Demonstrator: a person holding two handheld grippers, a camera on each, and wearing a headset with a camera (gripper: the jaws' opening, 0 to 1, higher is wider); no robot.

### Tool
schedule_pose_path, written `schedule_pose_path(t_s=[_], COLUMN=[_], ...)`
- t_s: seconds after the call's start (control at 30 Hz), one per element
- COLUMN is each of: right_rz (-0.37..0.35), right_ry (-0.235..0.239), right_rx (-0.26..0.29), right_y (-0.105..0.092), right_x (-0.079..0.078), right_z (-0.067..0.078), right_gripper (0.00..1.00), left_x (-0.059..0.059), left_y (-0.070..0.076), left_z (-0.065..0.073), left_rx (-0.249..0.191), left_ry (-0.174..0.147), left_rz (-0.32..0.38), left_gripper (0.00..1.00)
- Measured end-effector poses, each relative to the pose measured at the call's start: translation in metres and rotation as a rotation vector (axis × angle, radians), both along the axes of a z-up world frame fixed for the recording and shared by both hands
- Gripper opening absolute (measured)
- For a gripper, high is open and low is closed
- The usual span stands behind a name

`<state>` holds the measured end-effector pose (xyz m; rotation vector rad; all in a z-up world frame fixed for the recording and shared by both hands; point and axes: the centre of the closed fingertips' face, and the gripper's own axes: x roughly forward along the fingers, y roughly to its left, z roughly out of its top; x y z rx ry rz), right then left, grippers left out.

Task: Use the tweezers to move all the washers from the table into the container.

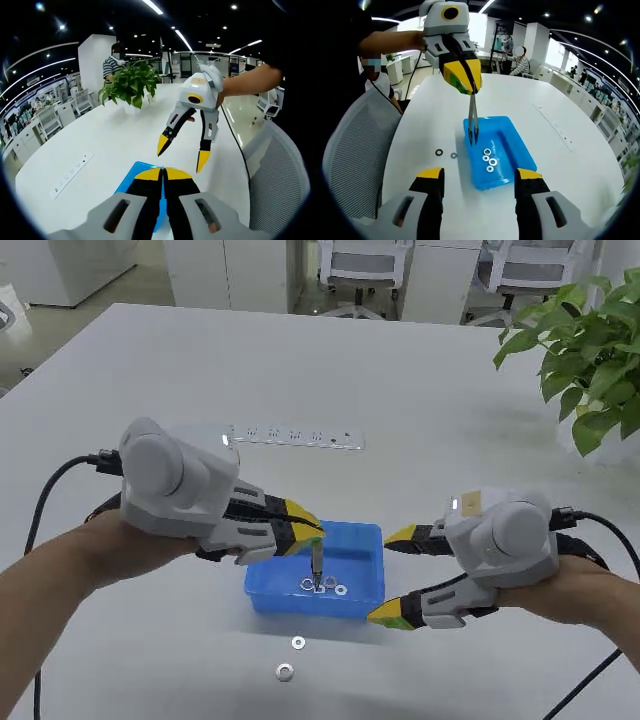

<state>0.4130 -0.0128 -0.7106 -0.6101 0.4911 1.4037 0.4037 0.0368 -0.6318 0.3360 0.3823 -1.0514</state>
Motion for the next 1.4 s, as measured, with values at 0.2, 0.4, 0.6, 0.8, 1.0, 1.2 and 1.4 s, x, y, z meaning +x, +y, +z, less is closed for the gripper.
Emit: schedule_pose_path(t_s=[0.2,0.4,0.6,0.8,1.0,1.2,1.4], right_rz=[-0.026,-0.046,-0.056,-0.061,-0.074,-0.080,-0.080], right_ry=[0.005,0.004,0.022,0.034,0.048,0.045,0.058], right_rx=[0.034,0.051,0.052,0.058,0.068,0.070,0.064], right_y=[-0.001,-0.002,-0.004,-0.004,-0.002,-0.001,-0.003], right_x=[-0.003,-0.007,-0.017,-0.023,-0.026,-0.029,-0.034], right_z=[0.005,0.007,0.000,-0.005,-0.005,-0.009,-0.013], right_gripper=[0.68,0.76,0.84,0.88,0.93,0.99,1.00], left_x=[-0.007,-0.016,-0.025,-0.033,-0.038,-0.043,-0.044], left_y=[0.003,0.003,0.002,0.000,0.000,0.001,0.001], left_z=[-0.001,-0.002,-0.008,-0.014,-0.019,-0.027,-0.037], left_rx=[0.005,0.003,0.015,0.015,0.022,0.032,0.036], left_ry=[0.003,0.006,0.015,0.030,0.036,0.036,0.046], left_rz=[0.001,-0.002,-0.017,-0.023,-0.024,-0.030,-0.033], left_gripper=[0.04,0.04,0.04,0.04,0.04,0.05,0.05])
